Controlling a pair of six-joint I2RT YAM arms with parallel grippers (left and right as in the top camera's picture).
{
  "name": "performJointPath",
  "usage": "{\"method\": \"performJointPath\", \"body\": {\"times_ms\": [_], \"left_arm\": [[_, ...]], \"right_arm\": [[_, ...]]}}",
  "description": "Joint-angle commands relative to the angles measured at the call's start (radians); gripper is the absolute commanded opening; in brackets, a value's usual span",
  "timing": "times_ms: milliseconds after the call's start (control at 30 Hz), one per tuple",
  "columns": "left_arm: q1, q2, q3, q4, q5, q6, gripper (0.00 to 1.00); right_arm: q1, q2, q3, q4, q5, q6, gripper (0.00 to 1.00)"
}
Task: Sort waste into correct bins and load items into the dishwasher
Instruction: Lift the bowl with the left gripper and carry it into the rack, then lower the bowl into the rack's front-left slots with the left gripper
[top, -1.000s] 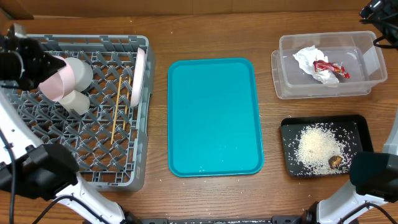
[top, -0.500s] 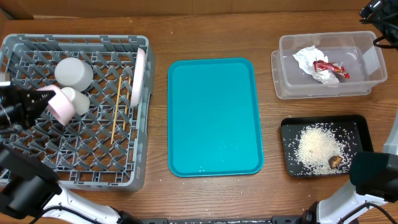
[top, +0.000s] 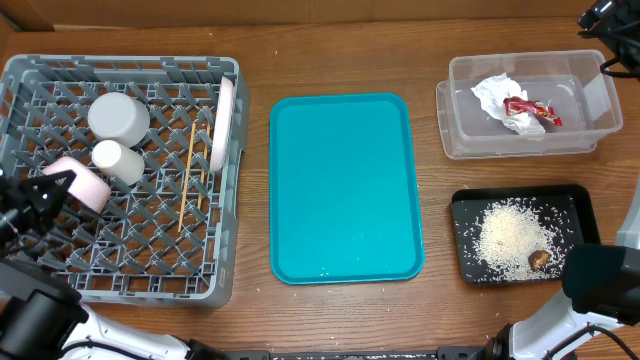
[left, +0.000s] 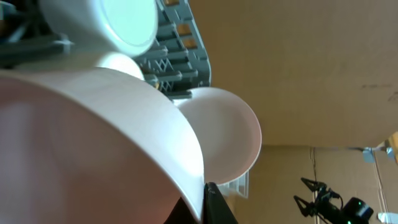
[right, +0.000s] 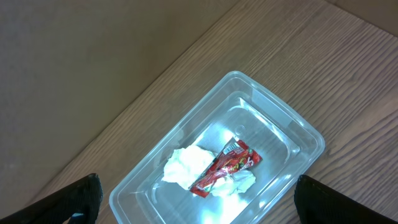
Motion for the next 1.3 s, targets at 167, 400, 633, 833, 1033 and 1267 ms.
{"method": "performJointPath", "body": {"times_ms": [167, 400, 633, 833, 1033, 1267], "left_arm": [[0.006, -0.013, -0.114, 0.163, 0.047, 0.047, 0.04], [0.037, -0.013, -0.111, 0.165, -0.123, -0.077, 0.04], [0.096, -0.013, -0.109, 0.172, -0.374, -0.283, 0.10], [0.121, -0.013, -0.084, 0.165, -0.773, -0.599, 0.30], [0.121, -0.013, -0.024, 0.088, -0.895, -0.697, 0.47], [0.105, -0.050, 0.111, -0.028, -0.895, -0.694, 0.28]], "right_arm": [[-0.001, -0.008, -0.003, 0.003, 0.002, 0.002, 1.00], [-0.001, -0.008, -0.003, 0.003, 0.002, 0.002, 1.00], [-0.001, -0.008, -0.003, 0.003, 0.002, 0.002, 1.00], [-0.001, -0.008, -0.003, 0.003, 0.002, 0.002, 1.00], [-0.001, -0.008, -0.003, 0.003, 0.002, 0.002, 1.00], [-0.001, -0.008, -0.003, 0.003, 0.002, 0.002, 1.00]]}}
